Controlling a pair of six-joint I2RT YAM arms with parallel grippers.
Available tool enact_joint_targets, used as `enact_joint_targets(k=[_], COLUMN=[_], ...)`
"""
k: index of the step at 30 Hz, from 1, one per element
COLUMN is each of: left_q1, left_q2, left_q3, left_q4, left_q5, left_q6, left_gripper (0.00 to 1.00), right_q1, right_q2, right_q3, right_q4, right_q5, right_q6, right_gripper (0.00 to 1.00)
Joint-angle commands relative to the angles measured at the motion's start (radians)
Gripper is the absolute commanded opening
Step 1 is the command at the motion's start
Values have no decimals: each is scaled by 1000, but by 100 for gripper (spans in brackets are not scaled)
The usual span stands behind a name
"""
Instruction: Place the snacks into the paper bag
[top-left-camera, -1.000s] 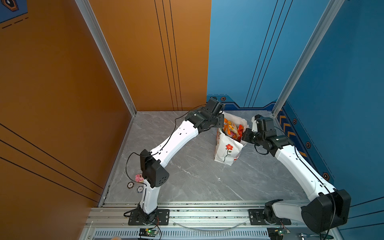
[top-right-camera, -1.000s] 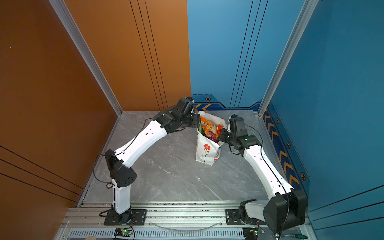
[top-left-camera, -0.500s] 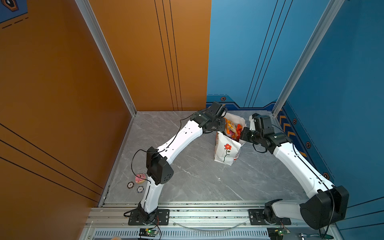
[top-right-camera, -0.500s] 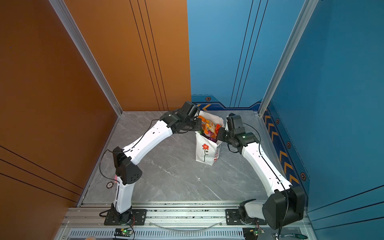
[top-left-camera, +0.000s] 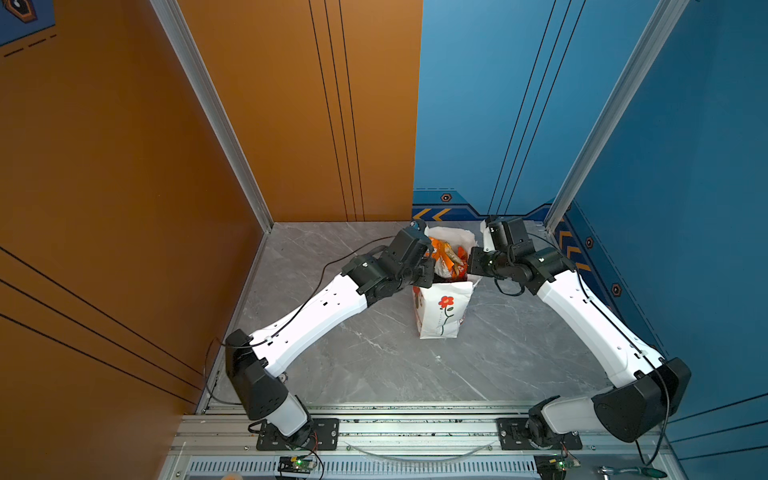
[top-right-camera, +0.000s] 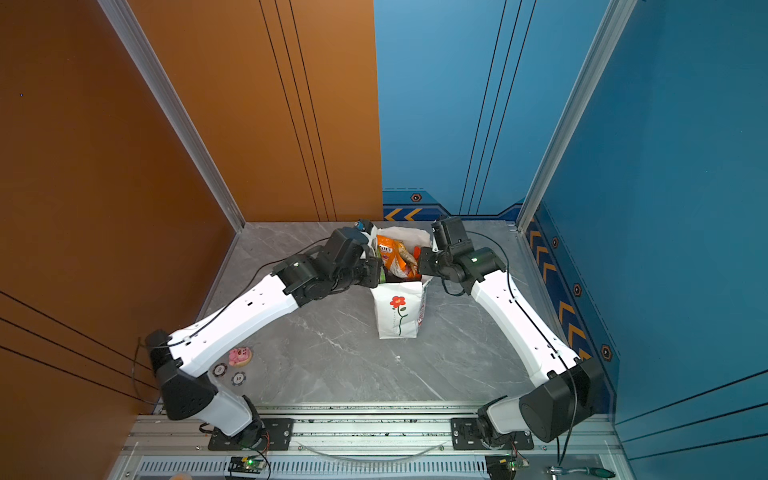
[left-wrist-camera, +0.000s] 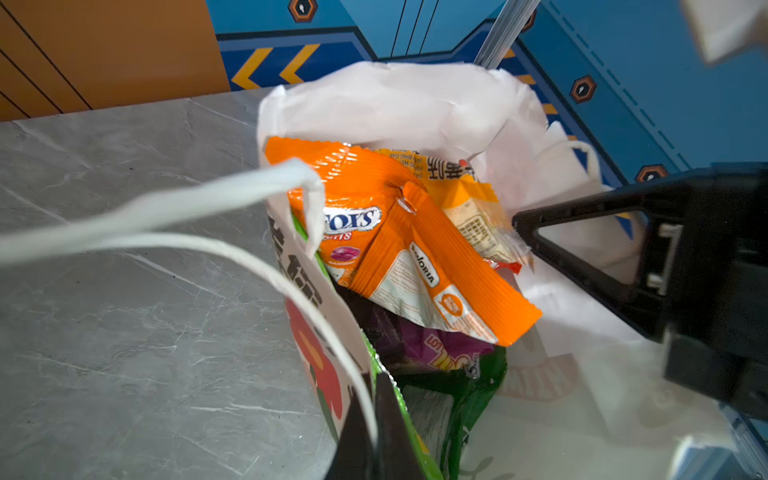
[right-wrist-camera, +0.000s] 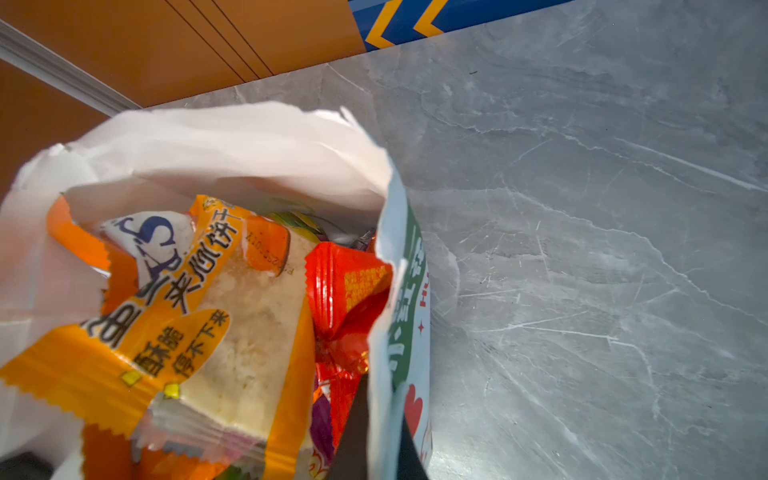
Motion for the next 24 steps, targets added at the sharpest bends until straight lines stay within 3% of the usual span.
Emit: enact_joint_targets(k=[1, 5, 9, 17, 22, 24], left_q1=[27, 60, 90, 88, 89, 89], left_q2=[-76, -69, -41, -101, -109, -115], left_q3=[-80, -146, -150, -118, -161, -184], left_q4=[231, 171, 126, 142, 141, 141], left_q5=[-1, 12, 100, 52, 53, 56], left_q6=[4, -39, -73, -32, -46, -61], left_gripper=[0, 0, 0, 1, 8, 16], right_q1=[53, 118, 135, 152, 152, 152], right_q2=[29, 75, 120, 107, 105, 104], right_q3=[28, -25, -34, 76, 53, 33], right_q4=[62, 99, 100, 68, 64, 64], right_q5=[46, 55, 15, 50, 52, 49], right_q6=[-11, 14, 37, 12, 12, 16], right_gripper=[6, 5, 5, 6, 7, 10])
